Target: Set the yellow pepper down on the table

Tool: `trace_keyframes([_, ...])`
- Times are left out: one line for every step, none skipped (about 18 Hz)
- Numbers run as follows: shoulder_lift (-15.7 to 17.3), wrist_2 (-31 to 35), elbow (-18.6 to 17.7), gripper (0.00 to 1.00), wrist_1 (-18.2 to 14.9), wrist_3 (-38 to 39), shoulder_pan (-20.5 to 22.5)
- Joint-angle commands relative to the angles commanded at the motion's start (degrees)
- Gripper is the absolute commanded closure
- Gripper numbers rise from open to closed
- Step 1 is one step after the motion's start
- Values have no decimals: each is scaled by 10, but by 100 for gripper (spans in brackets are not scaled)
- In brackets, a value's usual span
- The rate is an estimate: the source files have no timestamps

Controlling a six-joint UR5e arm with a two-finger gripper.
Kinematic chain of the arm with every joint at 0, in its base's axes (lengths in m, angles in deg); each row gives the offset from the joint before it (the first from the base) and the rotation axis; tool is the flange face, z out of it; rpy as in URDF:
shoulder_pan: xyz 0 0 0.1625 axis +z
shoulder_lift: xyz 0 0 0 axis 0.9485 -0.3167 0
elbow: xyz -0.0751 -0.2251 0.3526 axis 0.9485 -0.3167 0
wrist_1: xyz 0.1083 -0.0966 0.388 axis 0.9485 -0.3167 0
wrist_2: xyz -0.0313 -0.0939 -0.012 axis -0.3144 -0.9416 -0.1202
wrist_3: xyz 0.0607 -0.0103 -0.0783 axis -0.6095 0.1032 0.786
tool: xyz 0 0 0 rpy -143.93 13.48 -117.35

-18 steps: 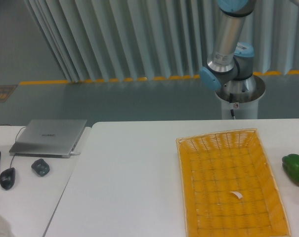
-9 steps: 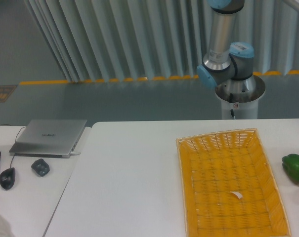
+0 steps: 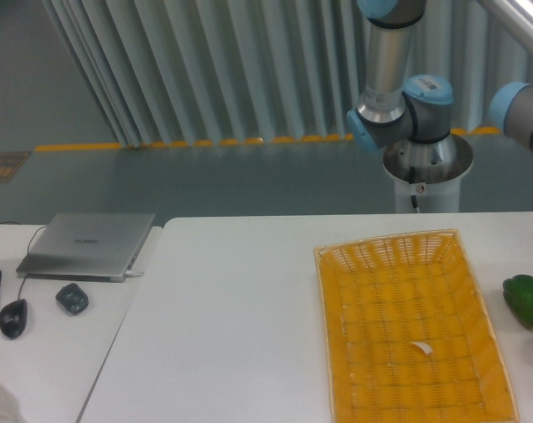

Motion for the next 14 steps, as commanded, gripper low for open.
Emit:
trace_keyframes([-5, 3, 1, 0, 1, 1, -2])
trace_keyframes([-6, 2, 1, 0, 2, -1, -2])
trace_keyframes([-6, 0, 1, 0, 2, -3, -2])
trace_keyframes([-7, -1, 0, 0, 2, -6, -2])
trace_keyframes([-8, -3, 1, 0, 2, -10, -2])
trace_keyframes([-9, -6, 0, 0, 2, -11, -2])
trace_keyframes([-9, -12, 0, 0, 2, -14, -2])
trace_keyframes([-9, -20, 1, 0, 2, -19, -1])
trace_keyframes([-9, -25, 1, 0, 3, -22, -1])
trace_keyframes([-9, -25, 1, 0, 3, -22, -1])
trace_keyframes([-9, -25, 1, 0, 3, -22, -1])
trace_keyframes([-9, -25, 1, 0, 2, -22, -1])
trace_keyframes([-8, -25, 1, 0, 3, -22, -1])
trace_keyframes([-8, -25, 1, 0, 3, -22, -1])
